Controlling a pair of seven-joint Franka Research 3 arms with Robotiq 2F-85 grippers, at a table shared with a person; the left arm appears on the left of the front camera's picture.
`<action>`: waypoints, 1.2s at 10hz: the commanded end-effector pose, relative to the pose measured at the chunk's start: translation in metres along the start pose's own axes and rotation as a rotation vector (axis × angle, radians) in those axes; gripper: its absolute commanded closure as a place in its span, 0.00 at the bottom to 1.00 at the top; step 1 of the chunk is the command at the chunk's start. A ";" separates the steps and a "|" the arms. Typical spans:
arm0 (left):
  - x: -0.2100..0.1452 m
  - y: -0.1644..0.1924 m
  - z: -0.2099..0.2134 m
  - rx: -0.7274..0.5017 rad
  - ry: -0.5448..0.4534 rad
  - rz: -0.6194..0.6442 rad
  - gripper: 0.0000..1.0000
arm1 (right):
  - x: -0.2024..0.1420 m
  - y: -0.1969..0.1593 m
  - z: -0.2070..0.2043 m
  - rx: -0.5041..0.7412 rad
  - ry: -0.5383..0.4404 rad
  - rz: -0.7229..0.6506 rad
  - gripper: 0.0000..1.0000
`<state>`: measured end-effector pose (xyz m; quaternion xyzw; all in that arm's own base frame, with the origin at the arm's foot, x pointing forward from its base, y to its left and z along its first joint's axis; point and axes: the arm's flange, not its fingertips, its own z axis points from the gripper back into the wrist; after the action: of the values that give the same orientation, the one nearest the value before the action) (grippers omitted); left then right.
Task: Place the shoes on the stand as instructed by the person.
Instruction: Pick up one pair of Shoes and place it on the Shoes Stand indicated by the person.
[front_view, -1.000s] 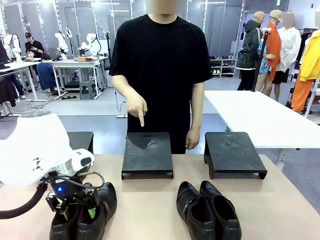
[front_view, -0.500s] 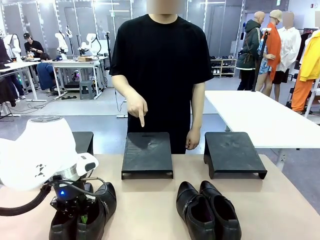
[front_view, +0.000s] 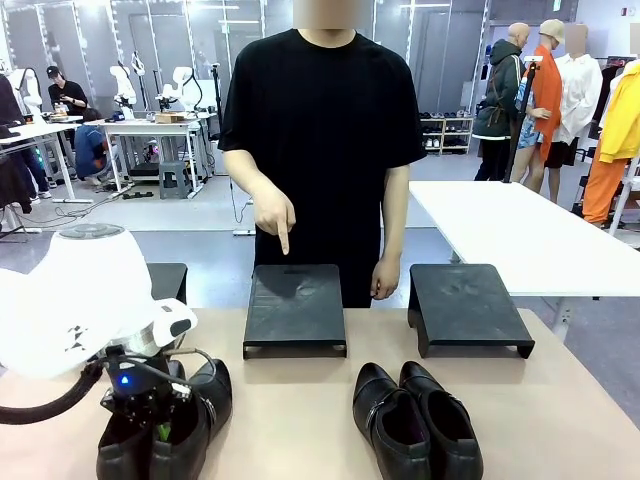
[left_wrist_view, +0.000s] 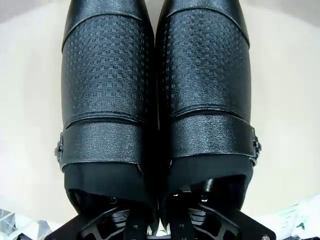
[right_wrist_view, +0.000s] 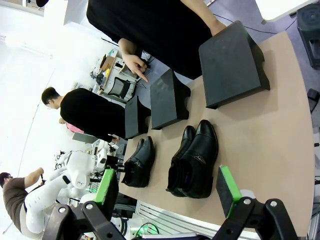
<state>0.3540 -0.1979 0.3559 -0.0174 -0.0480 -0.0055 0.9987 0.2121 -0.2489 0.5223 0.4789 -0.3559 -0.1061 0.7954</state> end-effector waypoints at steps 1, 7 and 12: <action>-0.017 0.016 0.047 0.006 -0.074 0.049 1.00 | 0.001 0.000 0.001 0.011 -0.007 0.013 0.00; -0.014 0.019 0.107 -0.035 -0.142 -0.055 1.00 | 0.001 0.000 0.001 0.011 -0.007 0.013 0.00; -0.014 0.014 0.093 -0.008 -0.118 -0.019 1.00 | 0.001 0.000 0.001 0.011 -0.007 0.013 0.00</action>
<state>0.3309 -0.1776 0.4401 -0.0187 -0.1003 -0.0177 0.9946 0.2122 -0.2489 0.5222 0.4789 -0.3557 -0.1061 0.7955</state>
